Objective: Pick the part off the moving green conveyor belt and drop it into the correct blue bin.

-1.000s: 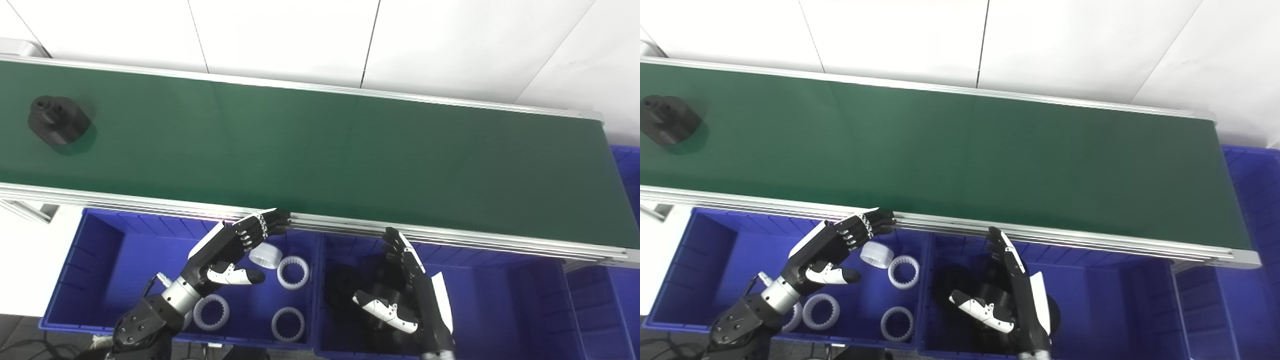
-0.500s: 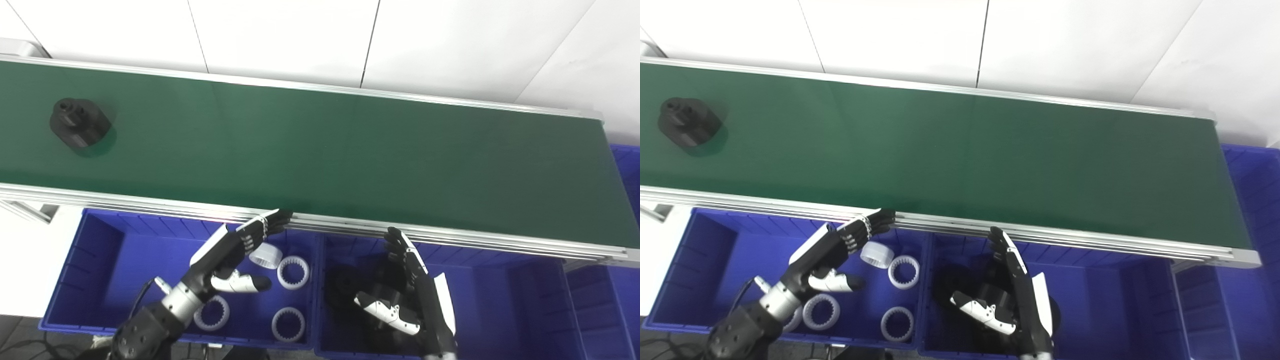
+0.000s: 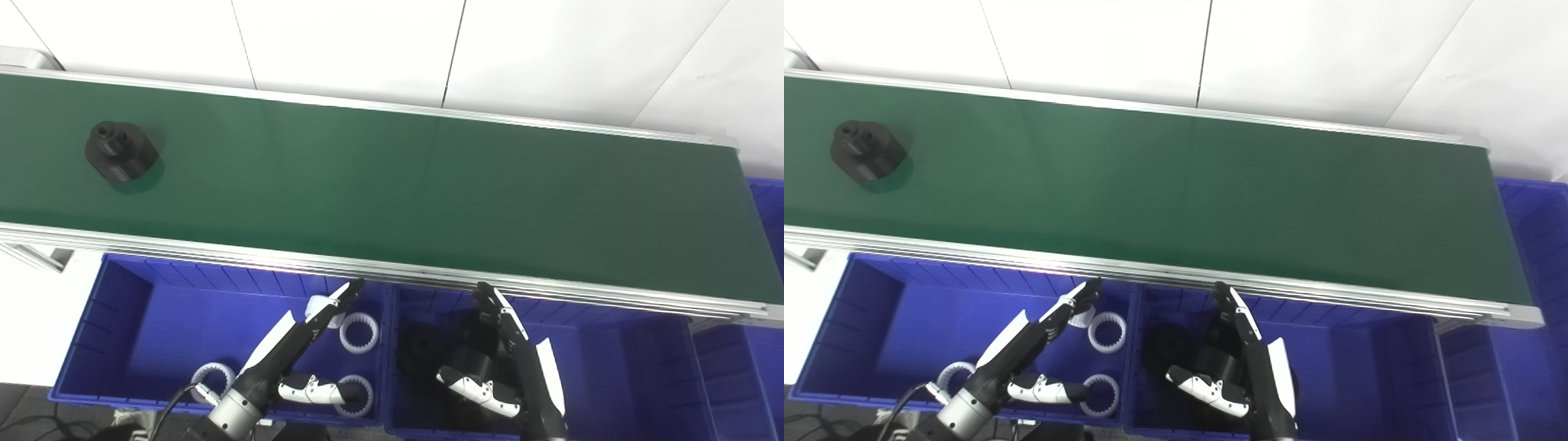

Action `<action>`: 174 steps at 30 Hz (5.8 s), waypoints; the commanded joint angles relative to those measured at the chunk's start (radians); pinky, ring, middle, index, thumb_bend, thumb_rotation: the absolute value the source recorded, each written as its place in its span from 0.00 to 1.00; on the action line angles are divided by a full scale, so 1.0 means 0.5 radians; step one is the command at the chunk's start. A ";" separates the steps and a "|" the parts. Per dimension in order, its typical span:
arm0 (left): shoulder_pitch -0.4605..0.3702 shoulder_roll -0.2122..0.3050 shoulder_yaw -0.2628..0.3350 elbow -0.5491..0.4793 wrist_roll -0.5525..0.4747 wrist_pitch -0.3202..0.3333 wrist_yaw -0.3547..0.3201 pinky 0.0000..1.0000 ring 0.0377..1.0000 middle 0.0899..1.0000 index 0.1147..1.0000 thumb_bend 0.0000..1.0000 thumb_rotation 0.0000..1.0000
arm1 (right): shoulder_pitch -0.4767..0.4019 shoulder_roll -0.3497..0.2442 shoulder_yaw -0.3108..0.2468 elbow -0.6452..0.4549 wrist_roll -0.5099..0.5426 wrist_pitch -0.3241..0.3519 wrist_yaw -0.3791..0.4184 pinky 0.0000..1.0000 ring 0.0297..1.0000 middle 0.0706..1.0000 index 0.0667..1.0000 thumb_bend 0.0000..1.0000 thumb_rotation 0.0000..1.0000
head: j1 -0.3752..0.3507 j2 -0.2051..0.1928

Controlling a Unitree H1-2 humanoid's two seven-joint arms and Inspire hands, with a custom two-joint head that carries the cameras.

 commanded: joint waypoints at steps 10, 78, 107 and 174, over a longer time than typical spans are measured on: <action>-0.172 0.020 -0.228 0.217 -0.008 -0.063 0.444 0.85 0.89 0.91 0.89 0.80 0.45 | -0.041 -0.164 0.028 0.112 0.060 -0.143 -0.097 0.80 0.77 0.88 0.93 0.82 0.52 | 0.538 -0.328; -0.295 -0.027 0.013 0.391 -0.512 -0.063 -0.018 0.82 0.87 0.88 0.84 0.79 0.44 | -0.907 -0.053 -0.065 -0.571 -0.021 0.645 0.317 0.76 0.83 0.86 0.92 0.83 0.50 | -0.063 -0.351; -0.180 -0.261 0.469 0.293 -0.479 -0.063 -0.663 0.83 0.86 0.86 0.84 0.79 0.46 | -2.036 0.028 0.356 -0.057 -0.556 1.467 0.827 0.69 0.81 0.88 0.94 0.92 0.55 | -0.102 -0.324; -0.143 -0.228 0.328 0.190 -0.472 -0.063 -0.473 0.85 0.88 0.88 0.85 0.75 0.43 | -1.879 -0.130 0.760 -0.283 -1.178 1.666 0.781 0.28 0.38 0.47 0.48 0.52 0.00 | -0.186 -0.089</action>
